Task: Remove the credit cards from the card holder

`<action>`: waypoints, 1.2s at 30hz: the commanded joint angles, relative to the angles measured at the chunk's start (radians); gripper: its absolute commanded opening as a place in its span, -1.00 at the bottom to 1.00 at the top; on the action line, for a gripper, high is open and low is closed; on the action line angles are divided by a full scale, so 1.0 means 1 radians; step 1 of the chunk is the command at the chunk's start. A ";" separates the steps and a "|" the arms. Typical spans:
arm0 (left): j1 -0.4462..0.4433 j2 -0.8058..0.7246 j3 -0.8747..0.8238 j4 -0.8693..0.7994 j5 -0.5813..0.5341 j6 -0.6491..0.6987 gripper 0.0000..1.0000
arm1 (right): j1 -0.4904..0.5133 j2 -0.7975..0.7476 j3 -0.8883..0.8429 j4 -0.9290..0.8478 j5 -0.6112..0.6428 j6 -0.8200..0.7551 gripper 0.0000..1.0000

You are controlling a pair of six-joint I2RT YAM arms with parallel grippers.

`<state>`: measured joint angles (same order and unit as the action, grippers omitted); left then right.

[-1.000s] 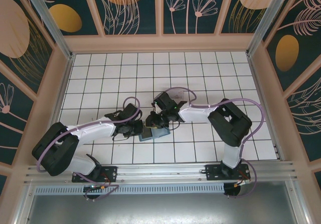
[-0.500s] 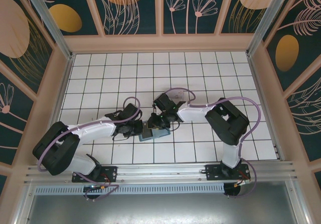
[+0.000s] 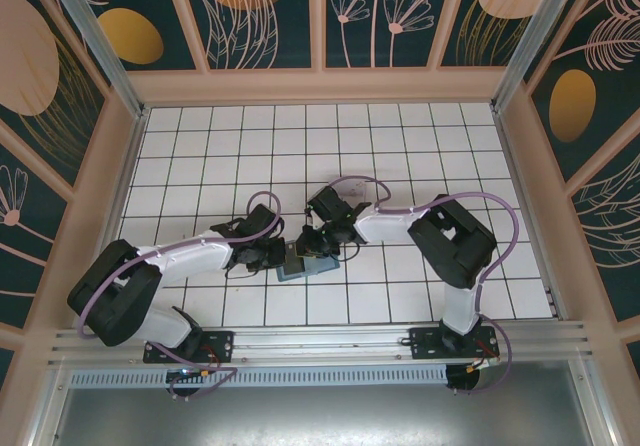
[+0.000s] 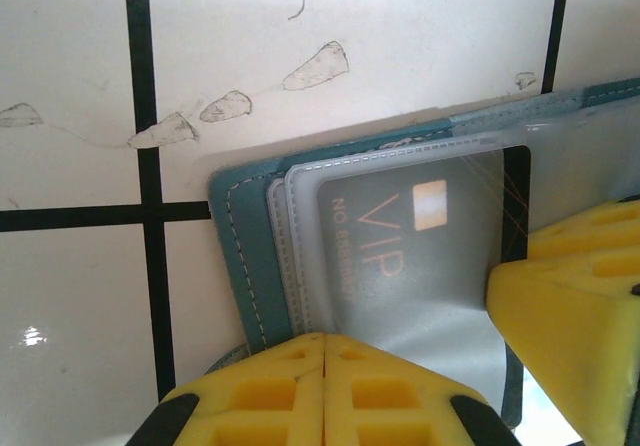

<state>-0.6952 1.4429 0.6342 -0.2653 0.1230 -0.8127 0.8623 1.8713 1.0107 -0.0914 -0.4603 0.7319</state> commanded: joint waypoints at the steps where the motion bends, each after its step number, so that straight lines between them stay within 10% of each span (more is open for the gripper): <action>1: 0.003 0.054 -0.021 -0.039 -0.014 0.017 -0.83 | 0.000 -0.002 -0.040 0.059 -0.023 0.023 -0.70; 36: 0.005 0.057 -0.021 -0.052 -0.023 0.022 -0.83 | -0.036 -0.094 -0.123 0.085 -0.015 0.044 -0.87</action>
<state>-0.6952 1.4494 0.6380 -0.2558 0.1230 -0.8120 0.8379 1.8057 0.9146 0.0292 -0.4976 0.7685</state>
